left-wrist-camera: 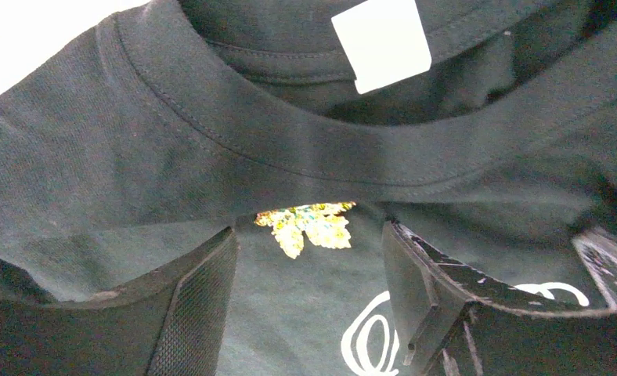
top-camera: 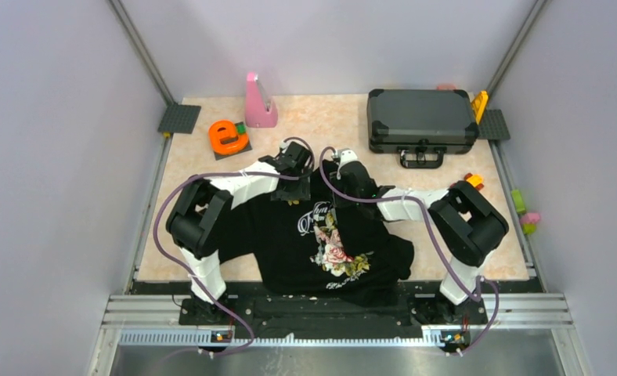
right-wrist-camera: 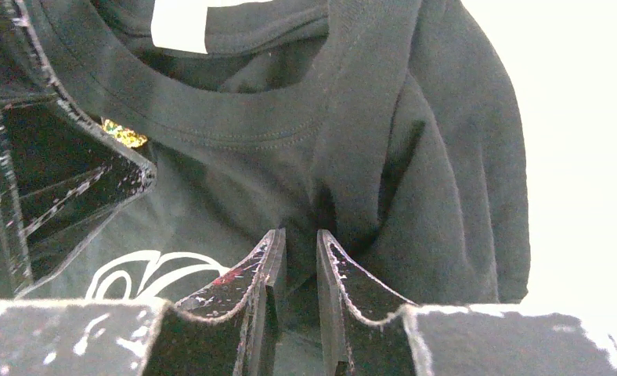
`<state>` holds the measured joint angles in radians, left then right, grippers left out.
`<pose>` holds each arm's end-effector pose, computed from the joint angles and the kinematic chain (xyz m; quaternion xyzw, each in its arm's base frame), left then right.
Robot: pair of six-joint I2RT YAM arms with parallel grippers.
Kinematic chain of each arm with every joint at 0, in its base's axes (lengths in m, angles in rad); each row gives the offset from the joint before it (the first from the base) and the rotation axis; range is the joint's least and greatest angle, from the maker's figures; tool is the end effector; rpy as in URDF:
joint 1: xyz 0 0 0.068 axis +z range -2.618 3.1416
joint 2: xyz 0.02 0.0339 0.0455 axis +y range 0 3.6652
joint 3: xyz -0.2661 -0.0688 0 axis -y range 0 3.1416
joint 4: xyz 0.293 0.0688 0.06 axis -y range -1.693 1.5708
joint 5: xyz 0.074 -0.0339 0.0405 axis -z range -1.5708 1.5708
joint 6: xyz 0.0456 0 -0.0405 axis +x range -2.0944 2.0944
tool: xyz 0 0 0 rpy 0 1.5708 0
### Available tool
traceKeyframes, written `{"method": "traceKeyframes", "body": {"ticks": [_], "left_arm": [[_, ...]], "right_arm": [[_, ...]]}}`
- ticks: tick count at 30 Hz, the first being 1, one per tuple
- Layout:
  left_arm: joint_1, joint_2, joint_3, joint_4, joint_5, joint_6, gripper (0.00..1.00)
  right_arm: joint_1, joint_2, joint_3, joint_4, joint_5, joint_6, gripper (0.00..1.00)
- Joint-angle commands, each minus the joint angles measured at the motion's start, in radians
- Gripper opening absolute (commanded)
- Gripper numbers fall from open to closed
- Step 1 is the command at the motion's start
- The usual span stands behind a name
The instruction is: Remove the brooch from the garment
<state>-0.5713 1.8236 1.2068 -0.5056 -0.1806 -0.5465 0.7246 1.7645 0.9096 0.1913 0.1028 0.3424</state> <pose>0.3508 -0.2158 0.1435 -0.0080 0.9712 -0.0429 0.2343 0.3047 0.2635 0.1194 -0.1484 0.8856 0.1828 0.4003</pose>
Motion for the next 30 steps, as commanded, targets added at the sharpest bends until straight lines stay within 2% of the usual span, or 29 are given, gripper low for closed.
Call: {"method": "traceKeyframes", "body": {"ticks": [1, 4, 9, 12, 16, 24, 30], "left_arm": [[-0.001, 0.04, 0.063, -0.073, -0.067, 0.011, 0.72], [-0.001, 0.074, 0.089, -0.089, -0.071, 0.018, 0.7], [0.004, 0.117, 0.106, -0.109, -0.077, 0.022, 0.59], [0.009, 0.12, 0.101, -0.111, -0.069, 0.023, 0.47], [0.021, 0.107, 0.094, -0.11, -0.069, 0.026, 0.42], [0.024, -0.086, 0.022, -0.033, -0.081, 0.111, 0.38], [0.032, -0.255, -0.03, 0.043, -0.058, 0.224, 0.36]], "right_arm": [[0.003, -0.062, -0.02, 0.059, -0.001, 0.014, 0.23], [0.001, -0.07, -0.035, 0.076, -0.001, 0.022, 0.23], [-0.005, -0.076, -0.045, 0.086, 0.006, 0.026, 0.23], [-0.007, -0.079, -0.05, 0.092, 0.011, 0.029, 0.23], [-0.008, -0.081, -0.053, 0.099, 0.012, 0.026, 0.23], [-0.014, -0.134, -0.027, 0.08, -0.098, -0.011, 0.3], [-0.029, -0.217, 0.009, 0.045, -0.256, -0.02, 0.33]]}}
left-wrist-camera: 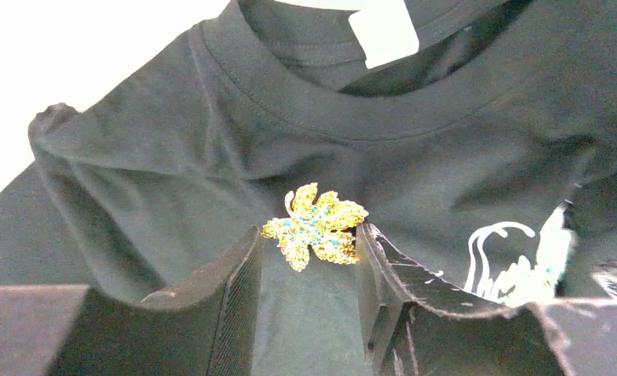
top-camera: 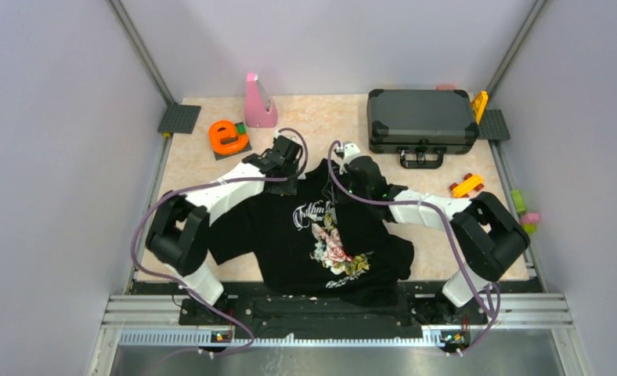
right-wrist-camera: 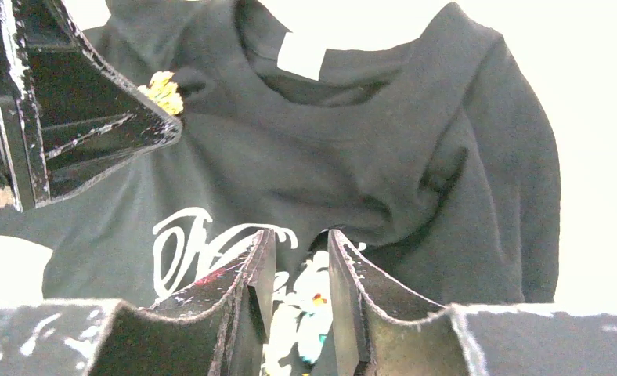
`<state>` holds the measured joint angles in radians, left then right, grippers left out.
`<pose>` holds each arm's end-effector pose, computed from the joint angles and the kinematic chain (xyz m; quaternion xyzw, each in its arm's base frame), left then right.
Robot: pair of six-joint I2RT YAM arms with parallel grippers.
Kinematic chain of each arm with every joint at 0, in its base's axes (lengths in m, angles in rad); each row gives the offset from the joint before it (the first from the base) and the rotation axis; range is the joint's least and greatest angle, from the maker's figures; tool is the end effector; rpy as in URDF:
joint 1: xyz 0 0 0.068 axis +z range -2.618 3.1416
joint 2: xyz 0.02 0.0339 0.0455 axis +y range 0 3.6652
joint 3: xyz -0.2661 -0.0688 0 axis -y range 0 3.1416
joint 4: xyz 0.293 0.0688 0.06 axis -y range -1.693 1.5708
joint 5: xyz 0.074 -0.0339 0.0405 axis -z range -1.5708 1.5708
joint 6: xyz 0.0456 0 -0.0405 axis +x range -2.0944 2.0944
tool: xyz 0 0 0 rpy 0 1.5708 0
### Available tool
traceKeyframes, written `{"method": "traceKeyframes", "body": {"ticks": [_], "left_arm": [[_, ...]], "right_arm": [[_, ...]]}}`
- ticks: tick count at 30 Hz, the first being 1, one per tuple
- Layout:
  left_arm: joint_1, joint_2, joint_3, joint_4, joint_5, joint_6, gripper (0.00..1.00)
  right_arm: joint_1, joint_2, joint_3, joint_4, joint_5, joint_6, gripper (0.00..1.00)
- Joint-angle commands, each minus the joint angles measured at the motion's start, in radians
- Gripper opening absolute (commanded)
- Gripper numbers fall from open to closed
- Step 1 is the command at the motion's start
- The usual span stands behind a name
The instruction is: Remove the brooch from the garment
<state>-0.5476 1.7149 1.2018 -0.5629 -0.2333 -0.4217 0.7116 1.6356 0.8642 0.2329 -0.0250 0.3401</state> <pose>0.3463 -0.1988 0.1811 0.0321 0.9628 -0.0135 0.2678 0.2960 0.2567 0.1565 -0.1667 0.8536 0.2571 0.4214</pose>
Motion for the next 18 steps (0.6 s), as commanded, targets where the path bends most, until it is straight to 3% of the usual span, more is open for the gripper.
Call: {"method": "traceKeyframes", "body": {"ticks": [1, 10, 18], "left_arm": [[0.009, -0.175, -0.037, 0.12, 0.009, 0.126, 0.36], [0.04, -0.37, -0.011, 0.159, 0.239, 0.215, 0.36], [0.229, -0.37, 0.096, 0.045, 0.816, 0.052, 0.33]], "right_arm": [[-0.016, -0.098, 0.065, -0.006, -0.159, -0.014, 0.34], [-0.043, -0.219, 0.12, -0.022, -0.399, -0.061, 0.4], [-0.072, -0.316, 0.057, 0.062, -0.565, -0.196, 0.42]]}}
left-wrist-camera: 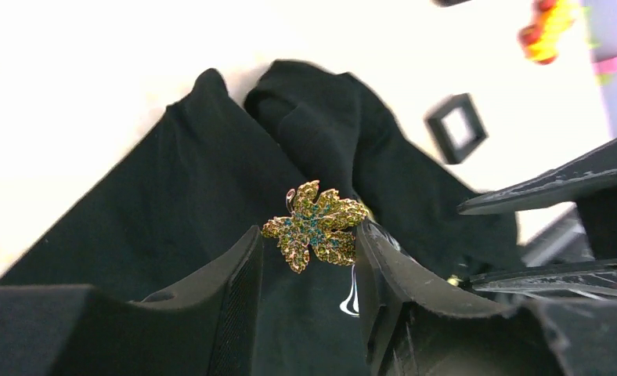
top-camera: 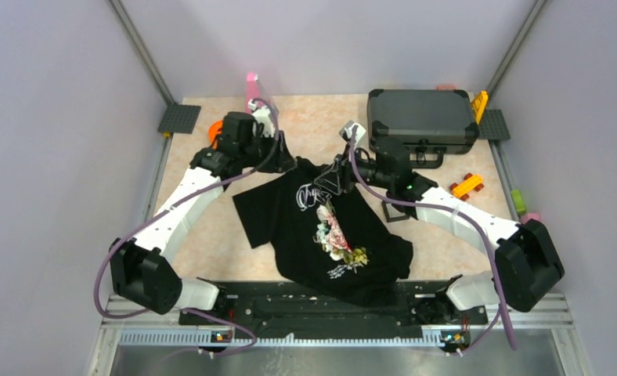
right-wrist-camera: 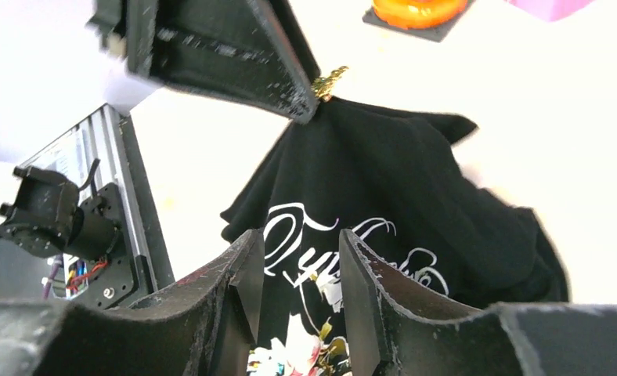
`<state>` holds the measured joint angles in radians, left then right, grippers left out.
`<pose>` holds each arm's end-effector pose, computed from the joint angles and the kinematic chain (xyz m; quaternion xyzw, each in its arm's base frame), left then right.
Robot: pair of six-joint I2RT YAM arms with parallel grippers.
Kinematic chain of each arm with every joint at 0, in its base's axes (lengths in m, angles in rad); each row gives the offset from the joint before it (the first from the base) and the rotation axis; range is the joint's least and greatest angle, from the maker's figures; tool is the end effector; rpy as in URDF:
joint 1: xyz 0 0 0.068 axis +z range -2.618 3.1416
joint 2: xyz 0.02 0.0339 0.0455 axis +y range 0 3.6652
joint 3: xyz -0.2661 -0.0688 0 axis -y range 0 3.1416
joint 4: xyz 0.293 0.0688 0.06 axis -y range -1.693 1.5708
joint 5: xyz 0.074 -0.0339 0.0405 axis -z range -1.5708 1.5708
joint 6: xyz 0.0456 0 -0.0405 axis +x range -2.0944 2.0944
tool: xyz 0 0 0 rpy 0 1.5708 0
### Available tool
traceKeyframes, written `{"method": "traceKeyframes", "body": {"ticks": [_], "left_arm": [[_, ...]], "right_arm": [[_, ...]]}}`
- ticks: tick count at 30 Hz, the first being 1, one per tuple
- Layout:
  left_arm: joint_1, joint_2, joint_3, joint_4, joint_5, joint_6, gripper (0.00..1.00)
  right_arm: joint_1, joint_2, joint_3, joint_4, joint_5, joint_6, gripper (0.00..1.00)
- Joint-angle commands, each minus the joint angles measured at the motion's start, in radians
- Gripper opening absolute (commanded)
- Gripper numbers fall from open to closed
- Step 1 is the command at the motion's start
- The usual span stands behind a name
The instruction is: Remove the brooch from the garment
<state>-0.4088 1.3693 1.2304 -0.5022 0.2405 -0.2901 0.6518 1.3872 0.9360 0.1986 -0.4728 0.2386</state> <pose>0.3260 -0.1531 0.3223 0.1063 0.8827 -0.2531 0.3814 0.2833 0.2423 0.2727 -0.2980 0.7228 0.4235 0.4576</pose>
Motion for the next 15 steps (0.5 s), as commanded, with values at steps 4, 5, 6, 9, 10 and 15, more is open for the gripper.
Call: {"method": "traceKeyframes", "body": {"ticks": [4, 5, 6, 9, 10, 15], "left_arm": [[0.137, -0.034, 0.053, 0.008, 0.603, -0.14, 0.31], [0.137, -0.04, 0.046, 0.026, 0.64, -0.154, 0.31], [0.137, -0.045, 0.04, 0.043, 0.678, -0.169, 0.32], [0.137, -0.066, 0.002, 0.122, 0.78, -0.24, 0.32], [0.137, -0.073, -0.012, 0.153, 0.805, -0.263, 0.31], [0.139, -0.091, 0.003, 0.051, 0.664, -0.201, 0.32]], "right_arm": [[-0.012, -0.06, -0.029, 0.164, -0.248, -0.173, 0.44], [-0.012, -0.057, -0.029, 0.178, -0.255, -0.173, 0.45], [-0.012, -0.055, -0.025, 0.187, -0.255, -0.172, 0.46], [-0.012, -0.048, -0.015, 0.219, -0.293, -0.182, 0.52], [-0.011, -0.041, -0.007, 0.221, -0.299, -0.179, 0.52], [-0.012, -0.023, 0.036, 0.123, -0.213, -0.196, 0.51]]}}
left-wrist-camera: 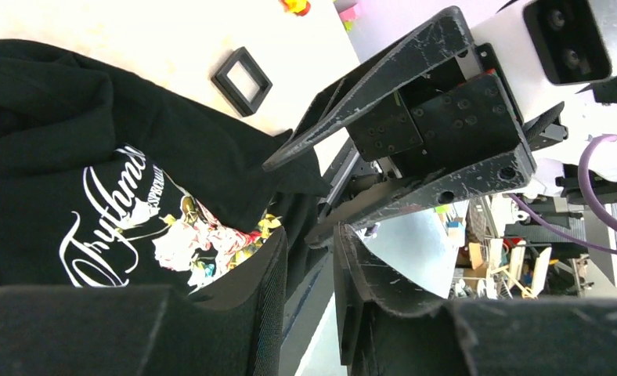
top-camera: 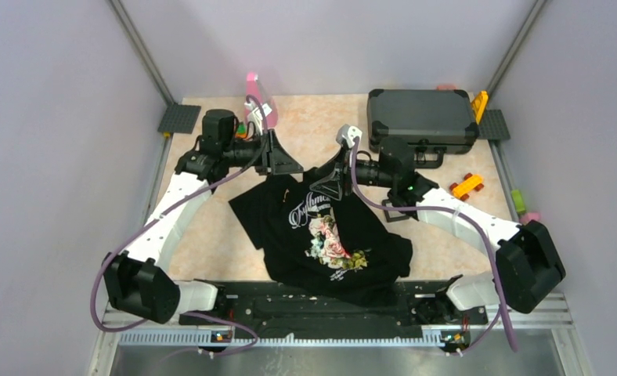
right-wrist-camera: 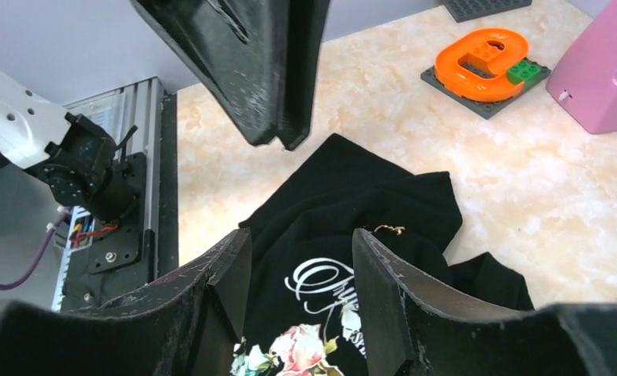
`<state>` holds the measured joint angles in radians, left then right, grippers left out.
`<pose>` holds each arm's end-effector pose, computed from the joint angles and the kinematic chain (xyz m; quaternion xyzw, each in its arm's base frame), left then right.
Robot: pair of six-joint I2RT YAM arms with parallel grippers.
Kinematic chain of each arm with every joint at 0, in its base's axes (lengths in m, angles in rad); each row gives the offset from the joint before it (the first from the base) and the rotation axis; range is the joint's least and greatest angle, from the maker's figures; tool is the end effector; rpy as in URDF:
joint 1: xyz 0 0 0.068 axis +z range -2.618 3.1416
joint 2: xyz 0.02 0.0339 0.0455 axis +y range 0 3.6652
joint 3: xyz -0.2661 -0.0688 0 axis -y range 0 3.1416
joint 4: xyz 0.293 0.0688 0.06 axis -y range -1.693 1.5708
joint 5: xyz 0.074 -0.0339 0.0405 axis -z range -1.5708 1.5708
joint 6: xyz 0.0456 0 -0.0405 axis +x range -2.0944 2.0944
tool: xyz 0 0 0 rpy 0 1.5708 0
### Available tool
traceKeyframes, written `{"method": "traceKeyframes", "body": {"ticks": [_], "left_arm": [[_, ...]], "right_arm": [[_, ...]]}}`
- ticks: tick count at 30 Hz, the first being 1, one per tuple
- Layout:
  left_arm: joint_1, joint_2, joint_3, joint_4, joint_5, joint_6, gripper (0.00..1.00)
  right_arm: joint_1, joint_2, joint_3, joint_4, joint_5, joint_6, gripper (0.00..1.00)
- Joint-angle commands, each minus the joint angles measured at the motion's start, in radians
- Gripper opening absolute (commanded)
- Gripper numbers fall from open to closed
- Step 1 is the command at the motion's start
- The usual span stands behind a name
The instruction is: Remove the brooch from the garment
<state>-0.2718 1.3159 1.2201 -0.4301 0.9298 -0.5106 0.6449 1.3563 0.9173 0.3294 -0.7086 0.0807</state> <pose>0.3157 -0.1259 0.3519 0.1299 0.7958 -0.5292 0.2642 0.2715 0.2413 0.2914 -0.4168 0.6065 0.4637 0.4934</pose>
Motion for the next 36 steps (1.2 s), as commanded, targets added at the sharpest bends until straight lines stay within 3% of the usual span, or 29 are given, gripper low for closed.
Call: {"method": "traceKeyframes", "body": {"ticks": [1, 4, 7, 10, 13, 17, 20, 36], "left_arm": [[0.004, -0.038, 0.005, -0.018, -0.023, 0.022, 0.31], [0.005, -0.044, -0.057, 0.071, 0.01, -0.034, 0.3], [-0.027, -0.066, -0.06, -0.07, -0.35, 0.063, 0.46], [-0.086, -0.066, -0.126, -0.086, -0.662, 0.053, 0.6], [-0.112, -0.047, -0.205, -0.027, -0.792, 0.017, 0.58], [-0.118, 0.005, -0.234, 0.01, -0.853, 0.029, 0.38], [-0.119, 0.065, -0.215, -0.003, -0.892, 0.053, 0.31], [-0.129, 0.26, -0.143, 0.045, -0.865, 0.091, 0.36]], "right_arm": [[-0.006, 0.006, 0.046, -0.008, 0.024, -0.032, 0.5], [-0.007, -0.009, 0.001, 0.011, 0.043, 0.017, 0.49], [-0.007, -0.018, -0.042, -0.041, 0.147, 0.05, 0.53], [-0.007, -0.009, -0.084, -0.087, 0.288, 0.103, 0.54], [-0.007, 0.005, -0.135, -0.045, 0.331, 0.152, 0.54], [-0.007, 0.026, -0.138, -0.051, 0.313, 0.169, 0.54], [-0.007, 0.024, -0.148, -0.043, 0.308, 0.165, 0.54], [-0.007, 0.042, -0.163, -0.02, 0.282, 0.148, 0.54]]}}
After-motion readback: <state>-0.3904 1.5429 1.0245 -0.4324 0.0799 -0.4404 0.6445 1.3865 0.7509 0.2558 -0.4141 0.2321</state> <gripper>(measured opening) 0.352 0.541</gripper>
